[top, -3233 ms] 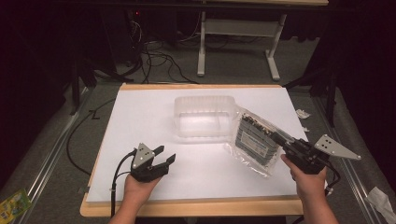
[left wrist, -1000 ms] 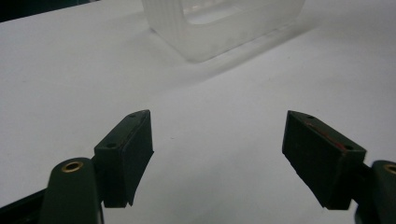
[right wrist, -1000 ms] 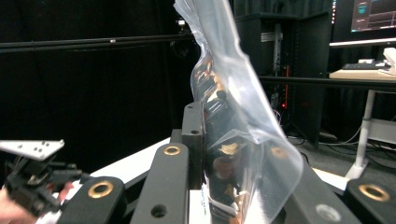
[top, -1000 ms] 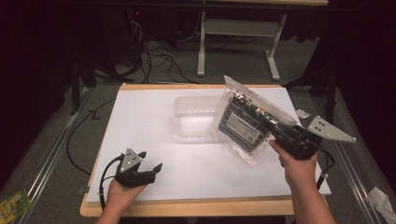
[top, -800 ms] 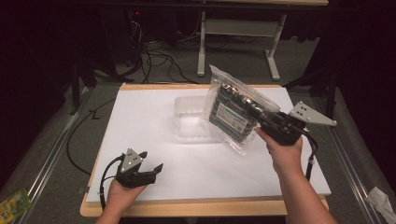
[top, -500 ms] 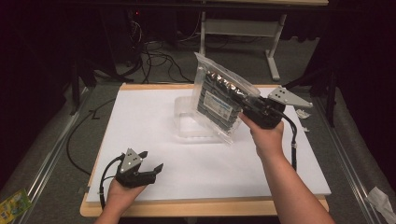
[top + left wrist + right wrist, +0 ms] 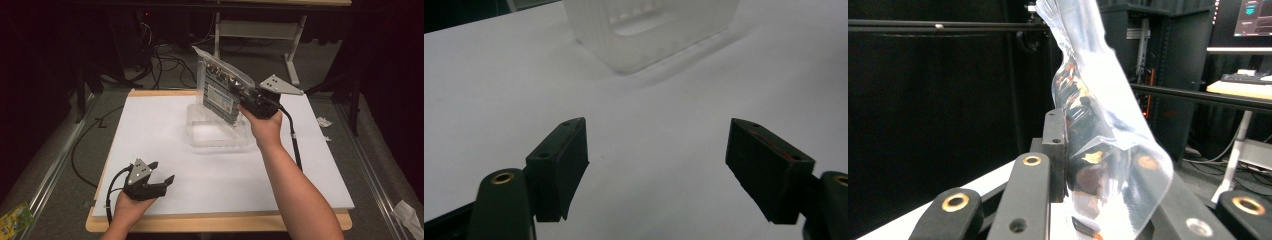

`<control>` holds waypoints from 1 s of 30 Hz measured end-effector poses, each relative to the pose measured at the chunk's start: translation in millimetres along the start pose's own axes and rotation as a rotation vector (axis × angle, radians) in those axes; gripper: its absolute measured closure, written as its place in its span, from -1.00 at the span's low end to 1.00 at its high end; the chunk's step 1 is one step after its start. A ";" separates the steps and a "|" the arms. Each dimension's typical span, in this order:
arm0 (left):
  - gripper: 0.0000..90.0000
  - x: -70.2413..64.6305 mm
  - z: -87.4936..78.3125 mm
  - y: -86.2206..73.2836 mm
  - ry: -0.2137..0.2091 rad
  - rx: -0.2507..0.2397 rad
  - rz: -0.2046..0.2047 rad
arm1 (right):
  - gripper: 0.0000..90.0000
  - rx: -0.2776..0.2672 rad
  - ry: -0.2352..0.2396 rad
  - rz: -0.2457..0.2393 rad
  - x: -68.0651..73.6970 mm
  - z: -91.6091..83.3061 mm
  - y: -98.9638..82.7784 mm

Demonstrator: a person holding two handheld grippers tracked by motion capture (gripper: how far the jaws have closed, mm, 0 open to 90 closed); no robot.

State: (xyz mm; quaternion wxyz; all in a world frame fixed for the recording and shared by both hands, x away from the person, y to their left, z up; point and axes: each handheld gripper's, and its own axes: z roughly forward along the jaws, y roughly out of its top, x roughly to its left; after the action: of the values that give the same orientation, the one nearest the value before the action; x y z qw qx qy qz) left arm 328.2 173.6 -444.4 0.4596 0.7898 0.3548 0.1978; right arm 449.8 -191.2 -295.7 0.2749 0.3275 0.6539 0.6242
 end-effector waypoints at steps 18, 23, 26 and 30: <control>-0.43 0.8 1.5 -0.4 -0.014 0.005 -0.009 | 0.75 0.082 0.015 -0.070 -6.6 38.1 -16.0; -0.43 1.1 0.8 -0.1 -0.014 0.003 -0.011 | 0.75 0.093 0.023 -0.068 -4.0 42.3 -23.6; -0.43 1.0 1.0 0.1 -0.017 0.002 -0.014 | 0.75 0.099 0.030 -0.060 -1.6 44.4 -28.2; -0.43 0.5 1.8 0.4 -0.021 0.002 -0.013 | 0.75 0.101 0.043 -0.035 0.1 46.7 -33.9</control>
State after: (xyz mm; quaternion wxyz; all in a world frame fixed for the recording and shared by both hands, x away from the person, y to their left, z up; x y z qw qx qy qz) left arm 329.8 172.8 -445.0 0.4636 0.7900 0.3553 0.1861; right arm 482.7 -161.6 -332.7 0.2546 0.3160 0.6960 0.5924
